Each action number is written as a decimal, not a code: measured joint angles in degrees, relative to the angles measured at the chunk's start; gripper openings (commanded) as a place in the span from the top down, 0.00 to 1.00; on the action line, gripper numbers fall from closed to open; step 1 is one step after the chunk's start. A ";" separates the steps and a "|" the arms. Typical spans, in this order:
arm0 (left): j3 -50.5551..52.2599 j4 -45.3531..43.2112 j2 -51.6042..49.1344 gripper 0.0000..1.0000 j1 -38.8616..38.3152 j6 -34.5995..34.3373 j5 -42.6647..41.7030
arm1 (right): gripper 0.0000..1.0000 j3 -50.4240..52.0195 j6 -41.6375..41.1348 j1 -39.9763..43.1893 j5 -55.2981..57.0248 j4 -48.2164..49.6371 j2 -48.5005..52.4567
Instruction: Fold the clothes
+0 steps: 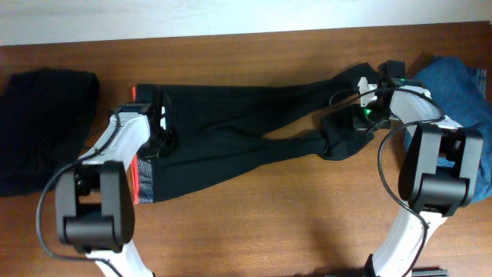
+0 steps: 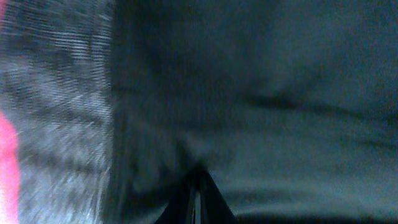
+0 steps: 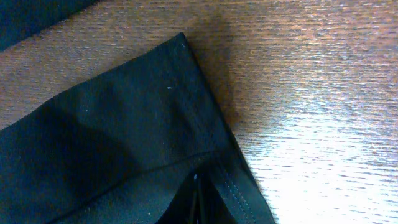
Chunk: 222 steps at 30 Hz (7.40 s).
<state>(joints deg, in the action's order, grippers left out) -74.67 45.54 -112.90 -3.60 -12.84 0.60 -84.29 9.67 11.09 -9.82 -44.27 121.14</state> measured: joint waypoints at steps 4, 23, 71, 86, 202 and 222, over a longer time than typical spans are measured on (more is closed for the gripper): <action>-0.44 -1.57 -2.08 0.95 0.00 0.00 -0.13 | 0.96 -0.02 0.02 -0.28 1.53 0.09 0.00; -1.68 -0.39 -3.26 0.95 -0.26 0.00 0.94 | 0.96 -0.13 -1.70 6.36 20.85 4.04 0.37; -2.34 -0.59 -3.58 0.29 0.57 1.03 3.06 | 0.70 -29.92 -44.19 -8.72 13.14 -25.27 7.39; -2.45 -0.46 -3.63 0.29 0.57 1.05 3.04 | 0.64 -29.92 -50.31 -7.63 13.31 -28.11 13.33; -2.54 -0.35 -3.69 0.29 0.57 1.05 3.04 | 0.96 -36.13 -36.37 2.25 -6.19 -19.54 3.89; -2.54 -0.35 -3.69 0.29 0.57 1.05 3.04 | 0.96 -26.73 -32.61 2.27 -17.22 -4.00 3.78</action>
<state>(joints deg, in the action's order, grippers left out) -77.21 45.19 -116.60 -3.03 -11.79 3.64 -111.02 -22.94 13.37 -27.05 -48.27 124.92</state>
